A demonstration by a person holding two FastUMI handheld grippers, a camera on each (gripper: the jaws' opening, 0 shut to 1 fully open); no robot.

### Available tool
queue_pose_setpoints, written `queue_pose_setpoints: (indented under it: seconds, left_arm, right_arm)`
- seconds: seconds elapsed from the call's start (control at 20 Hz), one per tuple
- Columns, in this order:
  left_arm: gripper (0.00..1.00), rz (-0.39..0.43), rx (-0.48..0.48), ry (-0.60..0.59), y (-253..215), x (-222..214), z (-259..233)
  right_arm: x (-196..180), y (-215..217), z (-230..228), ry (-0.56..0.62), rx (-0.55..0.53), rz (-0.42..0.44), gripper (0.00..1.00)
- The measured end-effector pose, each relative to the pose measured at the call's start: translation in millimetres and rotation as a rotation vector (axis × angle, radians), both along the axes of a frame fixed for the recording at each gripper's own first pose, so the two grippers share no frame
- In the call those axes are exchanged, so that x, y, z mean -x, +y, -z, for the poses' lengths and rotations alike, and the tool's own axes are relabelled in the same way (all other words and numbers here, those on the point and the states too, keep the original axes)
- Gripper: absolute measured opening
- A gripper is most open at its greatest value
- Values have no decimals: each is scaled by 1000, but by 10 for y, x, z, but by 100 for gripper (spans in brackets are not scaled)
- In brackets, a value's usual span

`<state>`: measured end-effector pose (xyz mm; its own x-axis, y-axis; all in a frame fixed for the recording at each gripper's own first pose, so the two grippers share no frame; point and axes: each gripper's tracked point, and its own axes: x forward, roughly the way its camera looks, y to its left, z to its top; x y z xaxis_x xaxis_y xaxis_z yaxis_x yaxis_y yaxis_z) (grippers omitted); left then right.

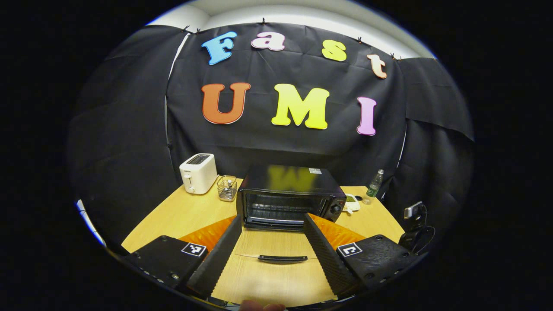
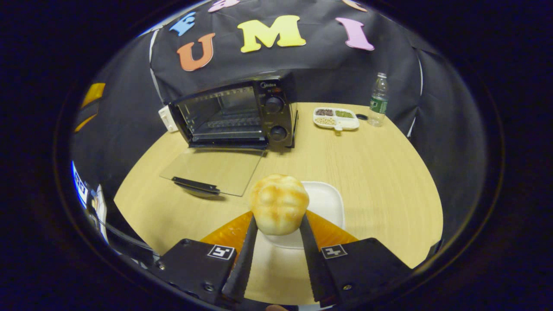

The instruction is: Open the electric oven with the left hand, put the food in, and close the electric oven.

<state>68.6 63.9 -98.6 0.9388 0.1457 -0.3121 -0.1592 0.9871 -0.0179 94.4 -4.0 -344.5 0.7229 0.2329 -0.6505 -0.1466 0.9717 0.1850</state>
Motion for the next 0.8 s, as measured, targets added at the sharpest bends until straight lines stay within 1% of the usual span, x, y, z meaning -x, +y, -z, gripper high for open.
queue_pose_setpoints:
  seconds: [0.15,0.3,0.4,0.5,0.65,0.8]
  left_arm:
    - [94,21,9,6,197,138,30]
    - [94,32,-2,15,406,287,22]
    - [94,40,2,32,488,400,69]
    - [93,43,-5,48,579,506,94]
    - [93,37,-28,64,726,644,106]
    - [93,-2,-46,77,930,787,125]
  right_arm:
    - [28,464,-132,-10,-86,39,58]
    - [-143,922,-243,-48,-150,58,58]
    - [-382,1164,-271,-70,-184,76,58]
    - [-676,1355,-296,-84,-230,115,58]
    - [-1173,1476,-277,-95,-258,204,58]
    - [-1602,1563,-253,-107,-282,275,58]
